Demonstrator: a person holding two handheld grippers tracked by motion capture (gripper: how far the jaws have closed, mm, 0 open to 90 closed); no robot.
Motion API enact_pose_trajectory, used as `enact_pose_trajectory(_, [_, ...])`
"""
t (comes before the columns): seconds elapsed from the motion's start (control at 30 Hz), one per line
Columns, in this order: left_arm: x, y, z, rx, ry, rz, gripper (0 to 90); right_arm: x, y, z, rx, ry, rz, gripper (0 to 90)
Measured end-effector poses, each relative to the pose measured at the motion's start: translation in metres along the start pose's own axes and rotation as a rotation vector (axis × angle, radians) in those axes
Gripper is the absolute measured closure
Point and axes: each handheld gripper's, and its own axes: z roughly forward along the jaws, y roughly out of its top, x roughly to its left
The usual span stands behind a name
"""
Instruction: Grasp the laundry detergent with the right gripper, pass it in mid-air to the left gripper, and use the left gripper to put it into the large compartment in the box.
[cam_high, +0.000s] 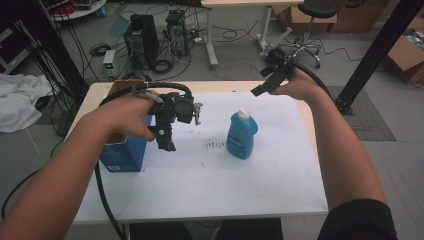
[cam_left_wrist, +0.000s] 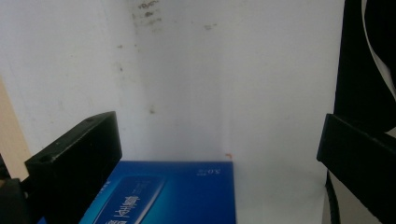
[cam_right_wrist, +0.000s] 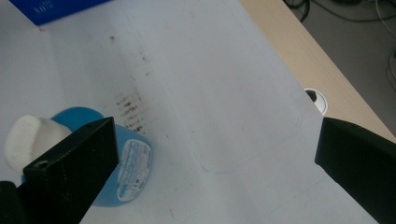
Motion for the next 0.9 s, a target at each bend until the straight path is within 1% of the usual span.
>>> enact_pose_trajectory(0.13, [-0.002,0.000,-0.002,-0.006,0.004,0.011,0.3,0.007,-0.014,-0.011,-0.100,-0.013,0.014,0.0])
enact_pose_trajectory(0.3, [-0.004,0.001,-0.002,-0.017,0.009,0.019,0.3,0.014,-0.032,-0.022,-0.189,-0.024,0.025,0.0])
enact_pose_trajectory(0.37, [-0.005,0.002,-0.001,-0.016,0.007,0.023,0.3,0.016,-0.039,-0.026,-0.208,-0.032,0.028,0.0])
enact_pose_trajectory(0.5, [-0.006,0.001,-0.002,-0.023,0.010,0.024,0.3,0.023,-0.054,-0.030,-0.240,-0.014,0.024,0.0])
enact_pose_trajectory(0.53, [-0.006,0.001,-0.003,-0.027,0.011,0.027,0.3,0.026,-0.058,-0.030,-0.243,-0.014,0.017,0.0])
enact_pose_trajectory(0.57, [-0.006,0.001,-0.003,-0.027,0.011,0.027,0.3,0.026,-0.058,-0.030,-0.243,-0.014,0.017,0.0])
enact_pose_trajectory(0.6, [-0.007,0.001,-0.003,-0.032,0.012,0.025,0.3,0.029,-0.062,-0.031,-0.240,-0.015,0.009,0.0])
enact_pose_trajectory(0.63, [-0.007,-0.001,-0.004,-0.041,0.014,0.027,0.3,0.036,-0.072,-0.031,-0.242,-0.015,-0.003,0.0])
enact_pose_trajectory(0.67, [-0.007,-0.001,-0.004,-0.041,0.014,0.027,0.2,0.036,-0.072,-0.031,-0.242,-0.015,-0.003,0.0])
enact_pose_trajectory(0.7, [-0.008,-0.003,-0.004,-0.039,0.009,0.019,0.2,0.044,-0.081,-0.032,-0.248,-0.025,-0.010,0.0])
enact_pose_trajectory(0.73, [-0.007,-0.004,-0.003,-0.037,0.012,0.024,0.3,0.046,-0.084,-0.033,-0.250,-0.029,-0.010,0.0])
enact_pose_trajectory(0.8, [-0.007,-0.004,-0.002,-0.035,0.011,0.027,0.3,0.054,-0.092,-0.034,-0.257,-0.050,-0.013,0.0])
enact_pose_trajectory(0.83, [-0.008,-0.005,-0.001,-0.036,0.010,0.026,0.3,0.058,-0.096,-0.035,-0.266,-0.050,-0.014,0.0])
enact_pose_trajectory(0.9, [-0.008,-0.005,-0.001,-0.034,0.010,0.032,0.2,0.066,-0.104,-0.036,-0.281,-0.064,-0.014,0.0])
